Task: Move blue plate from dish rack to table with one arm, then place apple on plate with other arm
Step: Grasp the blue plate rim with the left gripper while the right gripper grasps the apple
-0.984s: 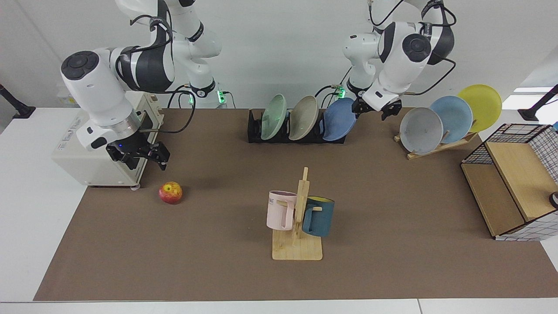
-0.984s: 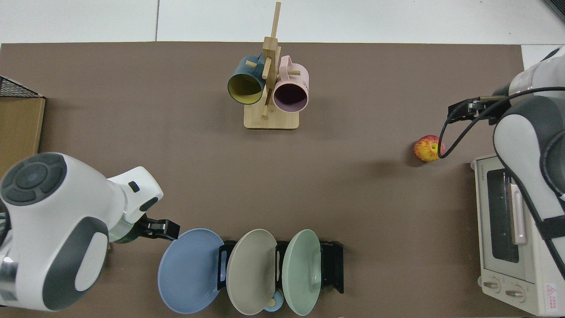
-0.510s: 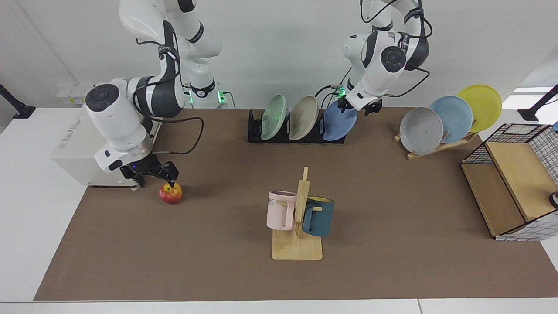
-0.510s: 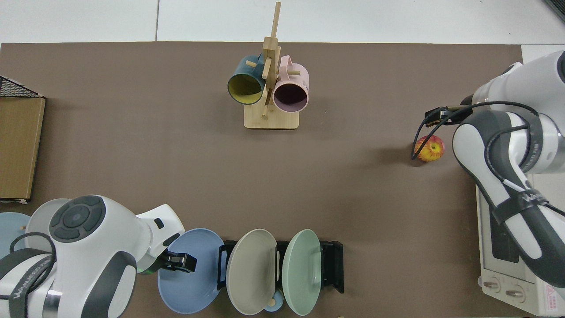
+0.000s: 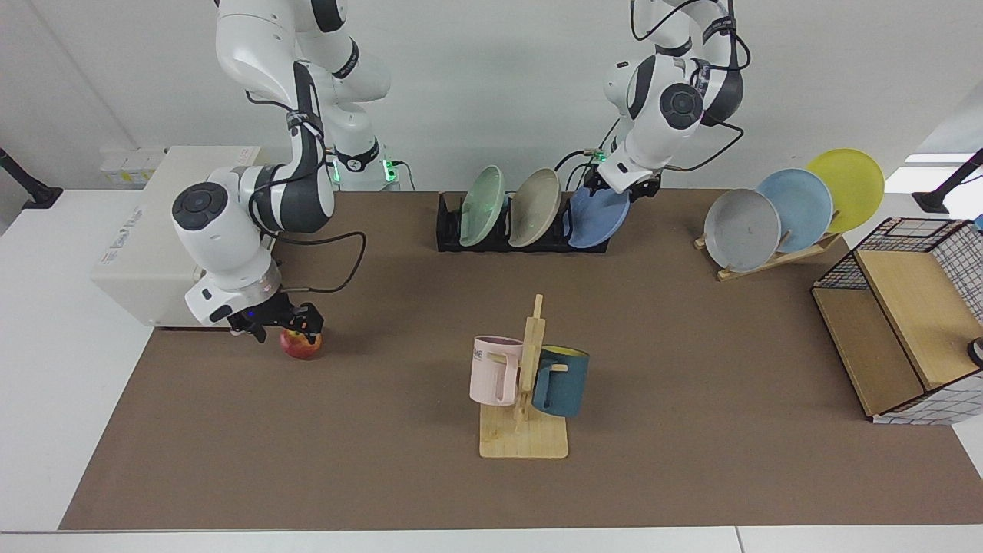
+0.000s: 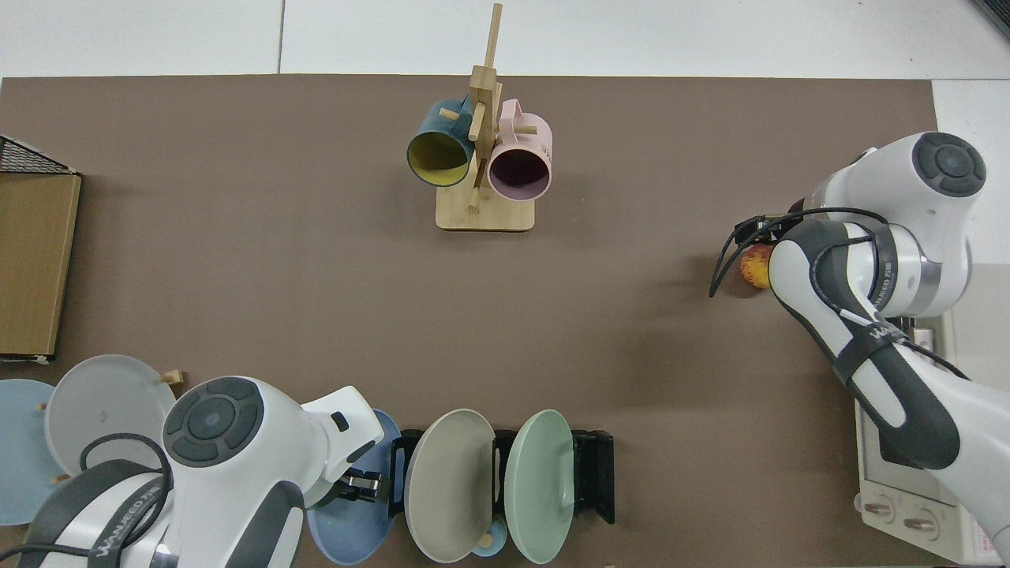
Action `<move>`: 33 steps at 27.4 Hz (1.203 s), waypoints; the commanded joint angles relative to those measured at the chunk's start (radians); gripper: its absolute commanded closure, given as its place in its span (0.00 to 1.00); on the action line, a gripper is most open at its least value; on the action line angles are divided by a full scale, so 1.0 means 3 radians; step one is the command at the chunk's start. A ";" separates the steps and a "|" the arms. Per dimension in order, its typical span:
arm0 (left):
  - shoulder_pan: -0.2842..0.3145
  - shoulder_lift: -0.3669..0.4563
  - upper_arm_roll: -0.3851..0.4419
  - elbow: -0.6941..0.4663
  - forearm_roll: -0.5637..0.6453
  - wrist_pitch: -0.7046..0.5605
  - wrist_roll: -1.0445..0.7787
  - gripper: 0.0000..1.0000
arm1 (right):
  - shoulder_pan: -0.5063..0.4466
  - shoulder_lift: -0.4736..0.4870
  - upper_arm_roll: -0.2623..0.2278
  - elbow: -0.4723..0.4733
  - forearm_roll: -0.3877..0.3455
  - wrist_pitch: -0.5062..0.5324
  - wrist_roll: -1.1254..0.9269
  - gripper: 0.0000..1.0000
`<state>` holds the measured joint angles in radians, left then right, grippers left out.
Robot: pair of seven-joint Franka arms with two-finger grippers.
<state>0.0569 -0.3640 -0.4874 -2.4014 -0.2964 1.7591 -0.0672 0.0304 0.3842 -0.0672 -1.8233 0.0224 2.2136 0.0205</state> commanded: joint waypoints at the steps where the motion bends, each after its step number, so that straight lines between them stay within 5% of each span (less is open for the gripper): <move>1: 0.0000 -0.0106 -0.0017 -0.0085 -0.0025 0.0103 -0.0011 0.69 | -0.0030 0.0003 0.0014 -0.0186 -0.0013 0.0189 0.0065 0.00; 8: 0.0000 -0.0111 -0.0032 0.0002 0.0272 0.0088 -0.0016 0.99 | -0.0019 0.0008 0.0004 -0.0242 -0.0116 0.0153 0.0034 0.00; 19: 0.0056 -0.0101 0.0029 0.0452 0.0686 -0.0060 -0.0011 1.00 | -0.0030 -0.0007 0.0004 -0.0314 -0.0131 0.0143 0.0014 0.01; 20: 0.0056 -0.0101 0.0050 0.0498 0.0686 -0.0091 -0.0011 1.00 | -0.0030 -0.0007 0.0004 -0.0314 -0.0131 0.0148 0.0003 0.07; 25: 0.0061 -0.0080 0.0208 0.0754 0.0686 -0.0249 -0.0006 1.00 | -0.0030 -0.0007 0.0004 -0.0314 -0.0131 0.0143 -0.0089 0.81; 27: 0.0071 -0.0070 0.0264 0.0830 0.0686 -0.0270 -0.0011 1.00 | -0.0025 -0.0007 0.0004 -0.0309 -0.0131 0.0128 -0.0089 0.99; 33: 0.0071 0.0205 0.0597 0.1009 0.0432 -0.0030 0.0055 1.00 | -0.0009 -0.0028 0.0009 -0.0232 -0.0121 -0.0020 -0.0073 1.00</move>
<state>0.0667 -0.3786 -0.3596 -2.1596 -0.1111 1.7172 -0.0669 0.0317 0.3975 -0.0714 -1.8943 0.0007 2.2406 0.0102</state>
